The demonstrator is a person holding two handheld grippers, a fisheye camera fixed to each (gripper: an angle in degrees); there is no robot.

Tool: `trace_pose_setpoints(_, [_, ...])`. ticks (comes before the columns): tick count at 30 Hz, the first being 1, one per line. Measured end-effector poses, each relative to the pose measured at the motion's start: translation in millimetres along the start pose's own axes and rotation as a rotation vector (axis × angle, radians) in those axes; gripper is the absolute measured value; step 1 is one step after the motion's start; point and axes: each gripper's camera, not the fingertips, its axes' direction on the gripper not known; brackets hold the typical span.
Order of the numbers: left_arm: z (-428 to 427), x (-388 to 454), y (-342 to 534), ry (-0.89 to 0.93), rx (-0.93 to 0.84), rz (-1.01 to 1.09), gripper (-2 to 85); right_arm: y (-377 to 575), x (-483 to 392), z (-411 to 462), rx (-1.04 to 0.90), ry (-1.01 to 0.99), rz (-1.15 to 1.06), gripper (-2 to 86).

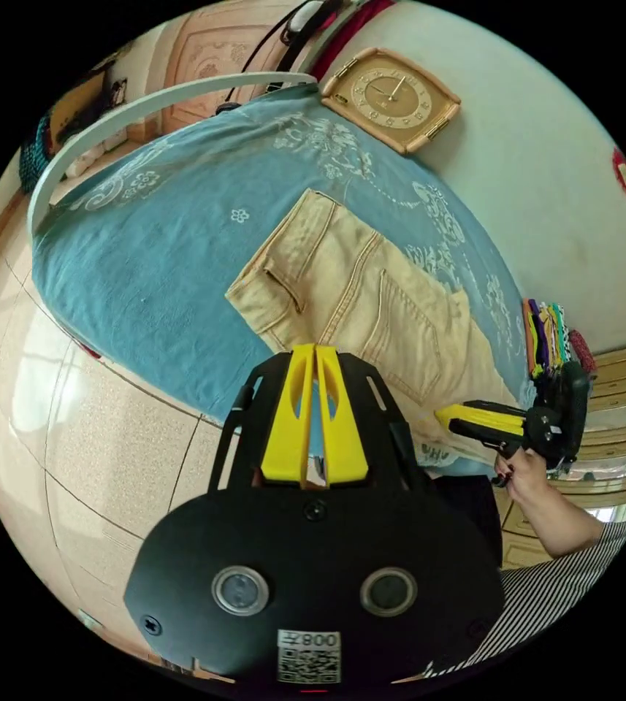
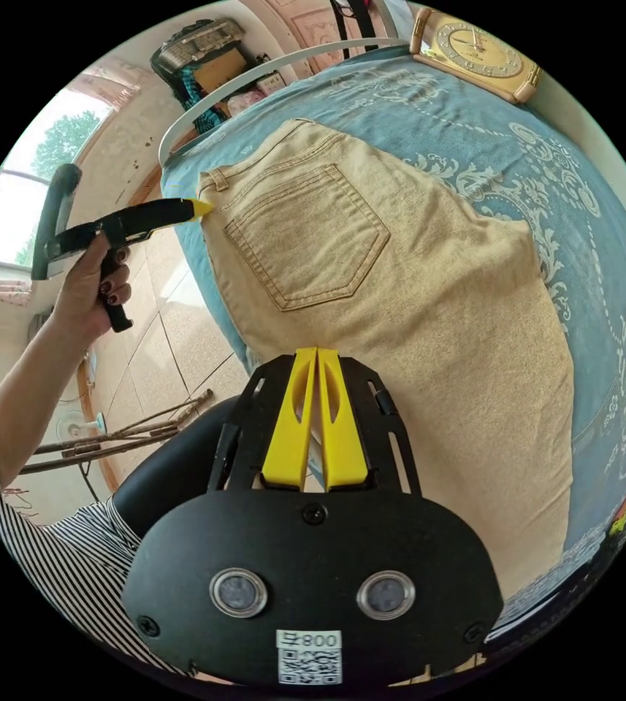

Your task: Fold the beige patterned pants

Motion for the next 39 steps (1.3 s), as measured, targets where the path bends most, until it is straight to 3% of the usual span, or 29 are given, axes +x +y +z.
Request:
trace_pose_setpoints(3, [3, 29, 2, 0.02, 0.021, -0.002, 0.2, 23, -4, -41, 0.046, -0.013, 0.049, 0.2])
trace_pose_setpoints(8, [35, 134, 28, 0.138, -0.016, 0.255, 0.2, 101, 7, -116, 0.154, 0.04, 0.147, 0.2])
trace_pose_setpoints(14, [126, 240, 41, -0.007, -0.281, 0.399, 0.1, 213, 53, -157, 0.141, 0.071, 0.449, 0.1])
trace_pose_setpoints(16, [138, 261, 42, -0.023, -0.265, 0.406, 0.1, 238, 63, -160, 0.102, 0.062, 0.514, 0.2])
trace_pose_setpoints(18, [145, 285, 41, -0.046, -0.278, 0.406, 0.1, 266, 70, -180, 0.174, -0.03, 0.556, 0.2])
trace_pose_setpoints(21, [151, 336, 45, -0.056, -0.229, 0.478, 0.3, 297, 71, -219, 0.226, -0.019, 0.574, 0.4])
trace_pose_setpoints(25, [182, 427, 53, 0.034, -0.24, 0.628, 0.9, 373, 88, -275, 0.377, -0.016, 0.694, 1.3])
trace_pose_setpoints(30, [249, 556, 57, 0.178, -0.339, 0.824, 3.3, 509, 131, -329, 0.519, -0.068, 1.017, 6.6])
trace_pose_setpoints(39, [377, 795, 67, 0.18, -0.509, 1.194, 7.8, 579, 157, -364, 0.513, -0.215, 1.108, 9.0])
